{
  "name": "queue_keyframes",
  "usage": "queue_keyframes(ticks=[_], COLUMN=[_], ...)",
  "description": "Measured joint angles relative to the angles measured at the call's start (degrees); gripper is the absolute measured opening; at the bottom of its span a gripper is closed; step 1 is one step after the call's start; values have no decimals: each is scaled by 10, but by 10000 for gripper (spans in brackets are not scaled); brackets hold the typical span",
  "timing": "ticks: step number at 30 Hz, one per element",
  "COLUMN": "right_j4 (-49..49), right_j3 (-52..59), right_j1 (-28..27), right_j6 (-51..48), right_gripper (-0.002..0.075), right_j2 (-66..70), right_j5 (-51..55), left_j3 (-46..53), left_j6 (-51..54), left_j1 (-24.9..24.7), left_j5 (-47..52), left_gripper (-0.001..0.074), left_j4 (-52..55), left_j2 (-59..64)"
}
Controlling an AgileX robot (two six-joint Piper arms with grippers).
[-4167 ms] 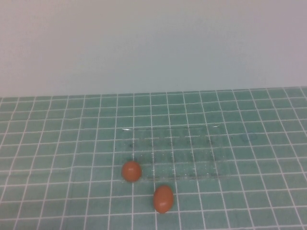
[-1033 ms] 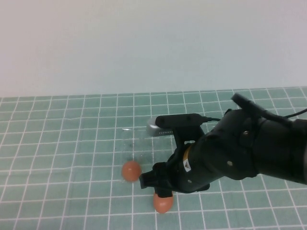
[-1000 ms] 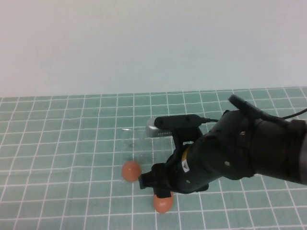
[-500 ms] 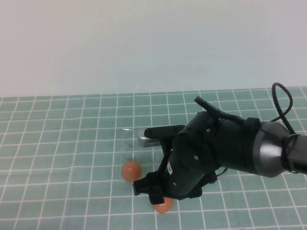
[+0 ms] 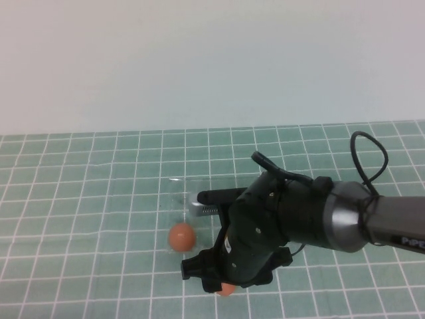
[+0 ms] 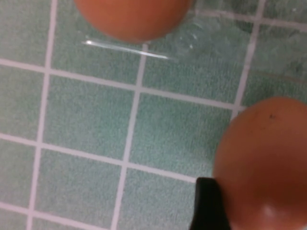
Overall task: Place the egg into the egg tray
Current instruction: Pick up the egg, then place the egg in the egg tray
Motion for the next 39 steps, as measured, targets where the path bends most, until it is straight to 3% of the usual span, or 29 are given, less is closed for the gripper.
queue_keyframes(ticks=[24,39], right_j4=[-57,-66], right_j3=[0,0], right_j1=[0,0], right_j6=[2,-30], right_gripper=[428,384], right_j2=[18,16], right_j5=[-32,-22], left_j3=[0,0], left_j6=[0,0], left_j1=[0,0], left_j5=[0,0], left_gripper=[-1,-1], left_j4=[0,0], left_j2=[0,0])
